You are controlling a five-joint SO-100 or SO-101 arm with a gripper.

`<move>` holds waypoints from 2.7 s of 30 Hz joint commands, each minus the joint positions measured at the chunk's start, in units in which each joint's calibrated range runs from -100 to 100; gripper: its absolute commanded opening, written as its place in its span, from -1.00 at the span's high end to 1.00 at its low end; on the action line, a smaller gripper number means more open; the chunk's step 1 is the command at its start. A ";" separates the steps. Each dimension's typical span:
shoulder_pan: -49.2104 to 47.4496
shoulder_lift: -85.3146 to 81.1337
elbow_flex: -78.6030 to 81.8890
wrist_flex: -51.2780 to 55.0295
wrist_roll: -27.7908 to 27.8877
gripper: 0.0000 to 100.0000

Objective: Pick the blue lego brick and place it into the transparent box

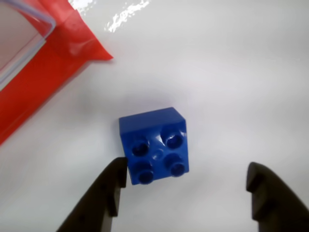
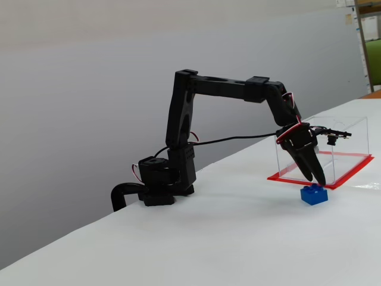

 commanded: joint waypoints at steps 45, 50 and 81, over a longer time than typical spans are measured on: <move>0.08 7.19 -5.43 -1.61 -0.27 0.86; 0.08 6.77 -7.60 -0.82 -0.27 0.85; -0.59 -25.99 -8.77 -1.52 -0.27 0.85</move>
